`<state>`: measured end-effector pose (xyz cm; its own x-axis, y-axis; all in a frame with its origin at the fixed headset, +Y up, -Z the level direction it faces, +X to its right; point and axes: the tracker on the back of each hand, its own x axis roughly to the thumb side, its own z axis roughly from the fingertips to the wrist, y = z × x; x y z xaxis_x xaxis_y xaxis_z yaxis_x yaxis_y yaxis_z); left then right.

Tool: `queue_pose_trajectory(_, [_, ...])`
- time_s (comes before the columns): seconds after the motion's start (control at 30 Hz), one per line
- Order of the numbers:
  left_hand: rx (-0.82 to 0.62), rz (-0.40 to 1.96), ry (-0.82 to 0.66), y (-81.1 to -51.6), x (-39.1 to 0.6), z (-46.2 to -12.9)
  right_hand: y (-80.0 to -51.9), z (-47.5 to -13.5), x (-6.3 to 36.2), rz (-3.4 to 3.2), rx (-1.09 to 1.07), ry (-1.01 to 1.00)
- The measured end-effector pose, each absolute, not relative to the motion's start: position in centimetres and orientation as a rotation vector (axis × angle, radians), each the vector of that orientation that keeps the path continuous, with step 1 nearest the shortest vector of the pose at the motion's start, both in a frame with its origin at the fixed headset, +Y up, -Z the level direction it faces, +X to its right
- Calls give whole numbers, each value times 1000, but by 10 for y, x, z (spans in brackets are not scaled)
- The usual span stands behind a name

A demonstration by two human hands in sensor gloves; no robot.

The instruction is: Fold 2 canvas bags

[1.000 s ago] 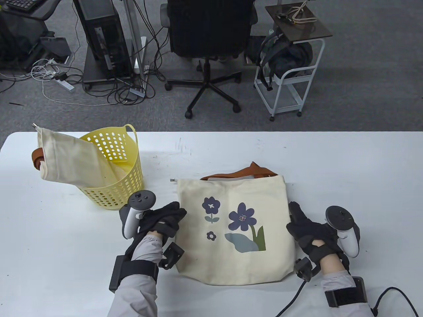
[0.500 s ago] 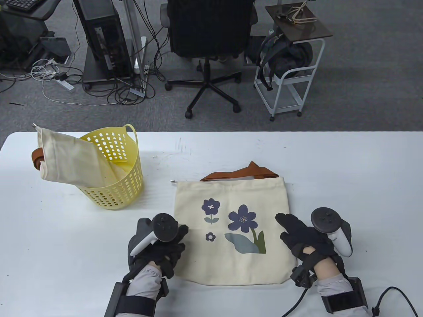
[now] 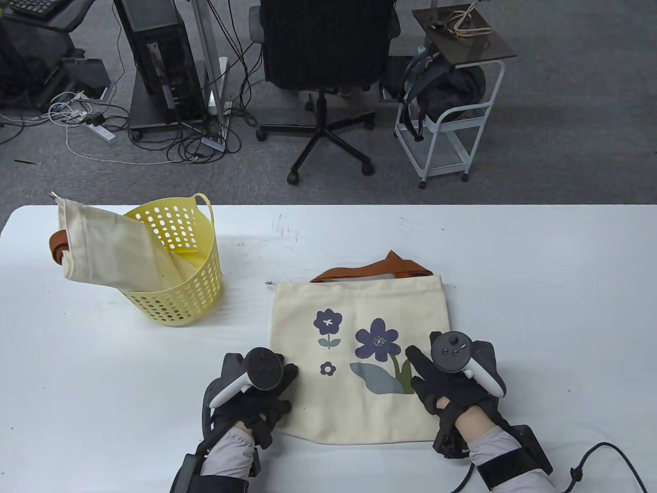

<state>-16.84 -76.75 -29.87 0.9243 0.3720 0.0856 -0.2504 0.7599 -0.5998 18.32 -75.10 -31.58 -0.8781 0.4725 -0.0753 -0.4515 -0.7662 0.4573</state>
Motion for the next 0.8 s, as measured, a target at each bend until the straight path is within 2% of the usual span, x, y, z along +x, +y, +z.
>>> queue_pose_trajectory(0.1, [-628, 337, -209, -767, -168, -300, -742, -338, 168, 2572, 33, 711])
queue_pose_trajectory(0.27, [-629, 333, -208, -767, -167, -301, -731, -396, 133, 2660, -25, 741])
queue_pose_trajectory(0.37, [-630, 336, -208, -767, -167, -301, -733, -427, 106, 2782, -5, 737])
queue_pose_trajectory(0.57, [-635, 340, -210, -766, -166, -302, -749, -461, 59, 3041, 67, 680])
queue_pose_trajectory(0.7, [-641, 327, -204, -765, -166, -302, -760, -478, 52, 3218, -127, 657])
queue_pose_trajectory(0.8, [-643, 323, -198, -765, -166, -303, -761, -491, 65, 3323, -289, 580])
